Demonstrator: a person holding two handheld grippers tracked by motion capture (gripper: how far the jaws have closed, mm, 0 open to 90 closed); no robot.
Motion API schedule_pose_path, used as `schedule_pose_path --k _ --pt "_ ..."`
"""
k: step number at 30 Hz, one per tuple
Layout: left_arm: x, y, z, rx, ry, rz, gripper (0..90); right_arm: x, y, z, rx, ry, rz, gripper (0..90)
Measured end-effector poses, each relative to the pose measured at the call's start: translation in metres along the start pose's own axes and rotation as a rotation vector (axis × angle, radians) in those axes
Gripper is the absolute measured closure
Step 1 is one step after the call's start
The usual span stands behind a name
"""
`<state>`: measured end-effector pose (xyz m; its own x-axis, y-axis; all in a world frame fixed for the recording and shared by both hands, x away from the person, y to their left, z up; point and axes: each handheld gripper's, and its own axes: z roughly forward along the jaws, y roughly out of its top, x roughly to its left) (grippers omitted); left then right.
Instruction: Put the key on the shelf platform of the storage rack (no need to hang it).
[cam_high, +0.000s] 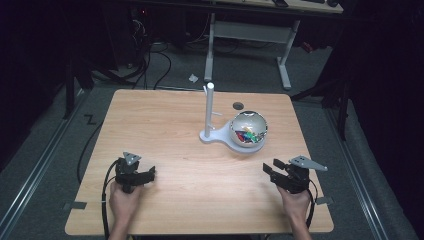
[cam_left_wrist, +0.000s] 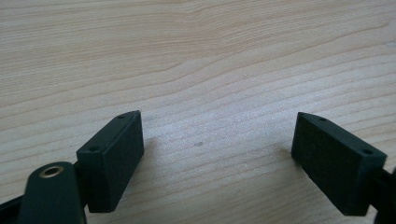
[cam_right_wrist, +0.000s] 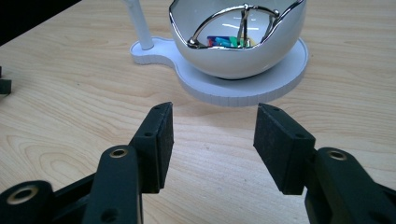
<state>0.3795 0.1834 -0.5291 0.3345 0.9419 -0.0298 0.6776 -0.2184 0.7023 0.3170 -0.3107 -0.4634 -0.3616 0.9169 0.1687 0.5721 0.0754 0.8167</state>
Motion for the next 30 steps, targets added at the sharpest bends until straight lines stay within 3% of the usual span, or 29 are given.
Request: schedule_pose_path --k 14,30 --pt "0.000 0.000 0.000 0.000 0.000 0.000 17.2 0.007 -0.017 0.024 0.076 -0.012 -0.023 48.1" --pt "0.000 0.000 0.000 0.000 0.000 0.000 17.2 0.002 -0.033 0.048 0.163 -0.091 -0.060 46.1"
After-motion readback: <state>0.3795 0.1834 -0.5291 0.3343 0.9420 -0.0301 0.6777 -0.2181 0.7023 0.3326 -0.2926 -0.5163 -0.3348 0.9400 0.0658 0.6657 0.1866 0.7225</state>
